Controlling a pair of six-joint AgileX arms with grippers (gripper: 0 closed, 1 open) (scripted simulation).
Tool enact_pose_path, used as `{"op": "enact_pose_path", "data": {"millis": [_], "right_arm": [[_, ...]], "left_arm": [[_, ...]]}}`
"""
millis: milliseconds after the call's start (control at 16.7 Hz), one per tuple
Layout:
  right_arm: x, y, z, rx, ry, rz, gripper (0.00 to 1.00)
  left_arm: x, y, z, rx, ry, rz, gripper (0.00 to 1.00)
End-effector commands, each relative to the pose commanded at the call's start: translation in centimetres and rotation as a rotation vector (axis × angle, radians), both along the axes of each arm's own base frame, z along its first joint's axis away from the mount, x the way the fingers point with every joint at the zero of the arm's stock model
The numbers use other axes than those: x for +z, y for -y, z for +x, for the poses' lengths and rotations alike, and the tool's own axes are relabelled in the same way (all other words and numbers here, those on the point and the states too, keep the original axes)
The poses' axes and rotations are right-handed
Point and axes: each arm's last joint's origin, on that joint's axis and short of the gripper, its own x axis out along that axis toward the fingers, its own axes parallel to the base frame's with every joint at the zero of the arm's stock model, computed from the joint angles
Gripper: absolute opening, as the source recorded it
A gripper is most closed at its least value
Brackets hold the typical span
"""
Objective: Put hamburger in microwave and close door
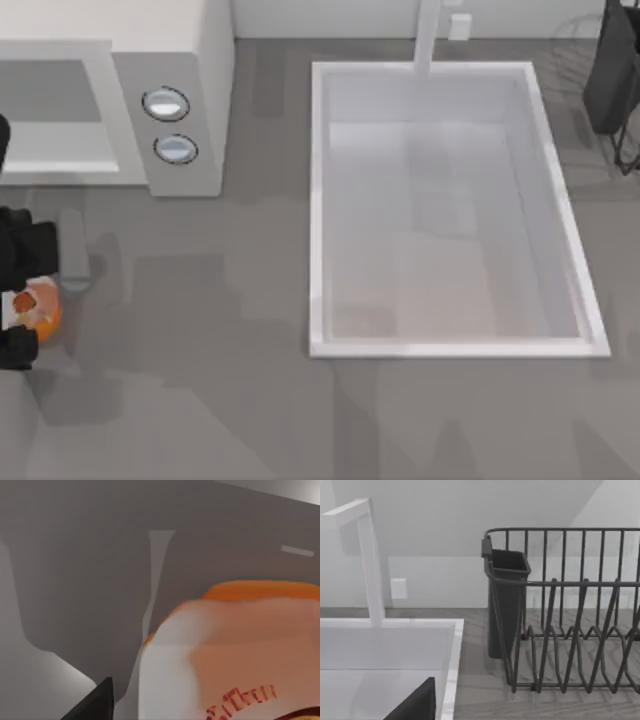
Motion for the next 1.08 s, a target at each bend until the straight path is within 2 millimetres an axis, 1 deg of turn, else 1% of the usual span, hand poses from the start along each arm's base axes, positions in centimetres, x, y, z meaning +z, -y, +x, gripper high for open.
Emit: {"op": "enact_pose_path", "data": {"millis": [480,540,960,1020,1080], "right_arm": [[0.0,0.0,0.0,0.000,0.000,0.000,1.00],[0.0,0.0,0.0,0.000,0.000,0.000,1.00],[0.0,0.0,0.0,0.000,0.000,0.000,1.00],[0.0,0.0,0.0,0.000,0.000,0.000,1.00],[0.0,0.0,0.0,0.000,0.000,0.000,1.00]], "left_arm": [[0.0,0.0,0.0,0.000,0.000,0.000,0.02],[0.0,0.0,0.0,0.000,0.000,0.000,0.00],[0.0,0.0,0.0,0.000,0.000,0.000,0.00],[2.2,0.1,-0.6,0.008,0.000,-0.002,0.00],[2.3,0.1,-0.6,0.008,0.002,-0.004,0.00]]}}
